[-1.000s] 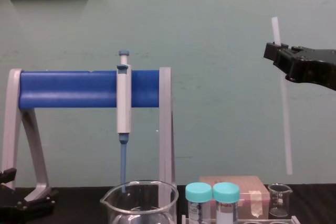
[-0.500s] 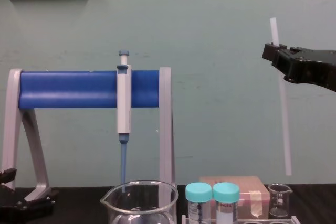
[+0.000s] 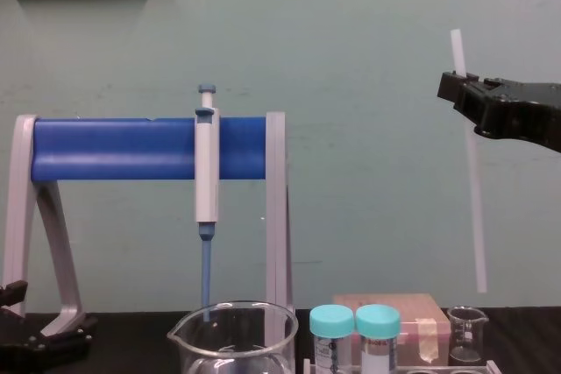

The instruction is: Pick up the stirring rod with one hand, then place it down.

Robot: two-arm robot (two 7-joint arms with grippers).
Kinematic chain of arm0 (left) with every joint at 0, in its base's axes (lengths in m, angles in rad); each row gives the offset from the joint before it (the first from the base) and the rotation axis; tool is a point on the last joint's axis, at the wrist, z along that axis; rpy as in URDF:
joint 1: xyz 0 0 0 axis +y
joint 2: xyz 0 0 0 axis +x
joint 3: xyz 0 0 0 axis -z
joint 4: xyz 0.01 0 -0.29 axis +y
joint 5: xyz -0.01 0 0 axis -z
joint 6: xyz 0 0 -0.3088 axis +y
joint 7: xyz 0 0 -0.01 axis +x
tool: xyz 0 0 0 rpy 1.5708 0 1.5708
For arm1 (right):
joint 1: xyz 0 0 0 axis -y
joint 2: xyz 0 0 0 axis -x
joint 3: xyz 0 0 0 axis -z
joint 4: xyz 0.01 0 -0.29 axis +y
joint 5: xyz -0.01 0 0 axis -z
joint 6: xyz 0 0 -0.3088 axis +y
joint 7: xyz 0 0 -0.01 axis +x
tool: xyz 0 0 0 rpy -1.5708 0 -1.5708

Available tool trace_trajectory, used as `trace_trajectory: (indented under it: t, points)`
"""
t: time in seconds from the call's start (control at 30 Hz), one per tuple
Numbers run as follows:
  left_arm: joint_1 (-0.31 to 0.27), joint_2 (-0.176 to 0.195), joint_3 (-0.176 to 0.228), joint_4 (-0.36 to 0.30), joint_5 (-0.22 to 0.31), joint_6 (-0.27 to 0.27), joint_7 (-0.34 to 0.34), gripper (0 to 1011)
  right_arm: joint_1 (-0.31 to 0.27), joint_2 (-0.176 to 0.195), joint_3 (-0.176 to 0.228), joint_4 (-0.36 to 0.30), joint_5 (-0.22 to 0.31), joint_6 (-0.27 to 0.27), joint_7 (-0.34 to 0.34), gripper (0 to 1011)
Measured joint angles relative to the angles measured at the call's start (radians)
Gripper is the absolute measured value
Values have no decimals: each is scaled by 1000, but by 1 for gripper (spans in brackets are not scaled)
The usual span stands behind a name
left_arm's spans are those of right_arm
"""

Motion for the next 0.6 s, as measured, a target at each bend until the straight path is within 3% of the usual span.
trace_trajectory:
  t: [0.6]
  points:
    - [0, 0, 0, 0, 0, 0, 0, 1000, -2, -1, -3, -3, 1, 0, 0, 72]
